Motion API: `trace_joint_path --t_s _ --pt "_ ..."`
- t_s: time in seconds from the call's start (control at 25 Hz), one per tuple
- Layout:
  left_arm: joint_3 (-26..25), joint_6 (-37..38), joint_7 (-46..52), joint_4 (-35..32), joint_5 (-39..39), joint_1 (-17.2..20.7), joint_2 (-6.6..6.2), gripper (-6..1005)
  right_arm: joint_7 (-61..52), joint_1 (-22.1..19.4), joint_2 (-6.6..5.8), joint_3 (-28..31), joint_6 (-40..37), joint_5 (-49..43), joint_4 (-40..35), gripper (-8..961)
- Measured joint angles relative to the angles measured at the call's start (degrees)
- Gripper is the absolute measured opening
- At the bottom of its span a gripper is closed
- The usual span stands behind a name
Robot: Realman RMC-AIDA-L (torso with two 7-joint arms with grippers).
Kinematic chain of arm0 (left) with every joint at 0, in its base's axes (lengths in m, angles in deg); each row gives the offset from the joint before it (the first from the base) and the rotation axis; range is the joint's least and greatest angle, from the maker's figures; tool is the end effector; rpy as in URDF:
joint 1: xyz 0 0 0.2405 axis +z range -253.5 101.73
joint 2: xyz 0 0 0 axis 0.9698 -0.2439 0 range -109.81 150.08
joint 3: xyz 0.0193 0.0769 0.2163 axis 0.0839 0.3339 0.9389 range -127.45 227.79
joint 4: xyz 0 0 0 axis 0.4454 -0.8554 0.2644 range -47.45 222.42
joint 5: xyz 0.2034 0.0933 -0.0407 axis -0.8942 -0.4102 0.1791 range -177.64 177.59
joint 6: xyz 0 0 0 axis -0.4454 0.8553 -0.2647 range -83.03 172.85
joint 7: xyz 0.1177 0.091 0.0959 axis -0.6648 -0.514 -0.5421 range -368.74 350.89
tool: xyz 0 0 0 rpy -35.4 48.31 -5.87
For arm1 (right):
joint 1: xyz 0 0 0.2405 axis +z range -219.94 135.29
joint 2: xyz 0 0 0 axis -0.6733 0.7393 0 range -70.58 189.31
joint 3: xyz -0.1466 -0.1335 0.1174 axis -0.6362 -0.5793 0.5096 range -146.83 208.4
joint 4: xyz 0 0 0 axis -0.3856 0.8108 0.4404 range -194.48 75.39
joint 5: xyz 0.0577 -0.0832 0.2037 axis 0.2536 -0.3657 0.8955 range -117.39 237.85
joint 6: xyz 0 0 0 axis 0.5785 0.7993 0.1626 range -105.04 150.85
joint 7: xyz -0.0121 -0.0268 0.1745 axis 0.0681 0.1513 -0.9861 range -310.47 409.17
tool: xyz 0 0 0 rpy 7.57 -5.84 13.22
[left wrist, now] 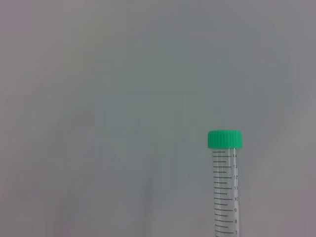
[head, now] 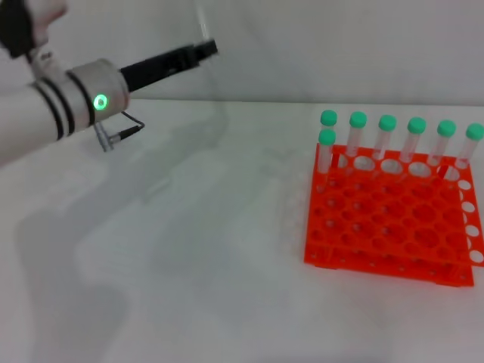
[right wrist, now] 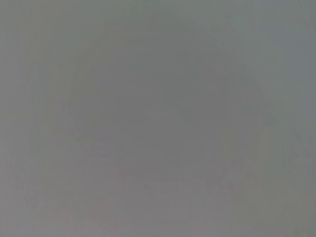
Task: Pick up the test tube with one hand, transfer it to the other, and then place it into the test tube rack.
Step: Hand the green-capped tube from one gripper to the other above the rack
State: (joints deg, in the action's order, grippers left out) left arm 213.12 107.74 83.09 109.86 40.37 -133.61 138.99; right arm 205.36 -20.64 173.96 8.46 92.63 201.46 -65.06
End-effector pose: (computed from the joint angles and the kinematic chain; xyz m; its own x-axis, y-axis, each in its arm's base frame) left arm -0.1907 0.4813 0.0013 0.3467 0.4539 0.8208 0.8787 -0.4634 -0.1149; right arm 0.4103 0.3307 0.1259 0.6128 0.1916 -0.7666 -0.7825 0.2827 -0.5548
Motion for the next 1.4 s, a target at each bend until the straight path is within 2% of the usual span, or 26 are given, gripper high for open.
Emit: trace_joint_path --t_s 0.08,0.2,0.28,0.48,0.6,0.72,0.84,1.0,1.12,1.32,1.4 --pt "0.0 3.2 -11.5 -5.9 13.0 4.2 0.08 182 -4.1 -0.5 -0.32 -0.4 -2.1 -0.3 -1.4 873" --pt "0.0 6.5 -24.0 -12.1 22.6 7.1 0.04 182 -8.4 -0.9 -0.75 -1.0 -4.9 -0.5 -3.4 873" --pt "-0.1 7.9 -30.0 -14.6 24.4 7.8 0.19 182 -10.5 -1.1 -1.17 -2.2 -5.9 -0.6 -4.1 873" --pt "-0.1 8.3 -45.9 -23.7 21.4 6.9 0.35 182 -20.7 -2.7 -3.69 -8.7 -6.1 -1.6 -6.5 873" --pt "-0.1 6.8 -54.0 -28.7 17.4 5.2 0.7 182 -30.6 -4.1 -6.4 -12.7 -5.4 -5.7 -9.7 873" --pt "-0.1 2.5 -61.8 -34.1 13.5 3.3 0.87 182 -38.8 -4.9 -8.99 -13.3 -1.9 -11.8 -12.1 873" --pt "-0.5 -0.9 -66.9 -37.3 12.7 3.0 1.27 182 -42.3 -4.9 -10.5 -13.2 4.8 -16.2 -12.9 873" --pt "-0.9 -4.3 -70.6 -40.4 12.7 3.0 1.7 181 -43.7 -4.5 -10.92 -13.6 12.9 -22.4 -16.7 873" --pt "-0.9 -5.7 -72.7 -42.1 12.5 2.7 1.87 181 -45.8 -3.3 -10.66 -13.6 16.7 -29.1 -20.5 873" --pt "-0.8 -6.6 -74.7 -44.2 12.3 2.8 1.9 181 -46.7 2.7 -9.81 -14.7 19.6 -37.6 -21.8 870" --pt "-0.7 -6.8 -74.8 -44.6 12.2 3.0 1.91 181 -46.7 5.2 -9.06 -15.0 19.4 -40.1 -21.8 867"
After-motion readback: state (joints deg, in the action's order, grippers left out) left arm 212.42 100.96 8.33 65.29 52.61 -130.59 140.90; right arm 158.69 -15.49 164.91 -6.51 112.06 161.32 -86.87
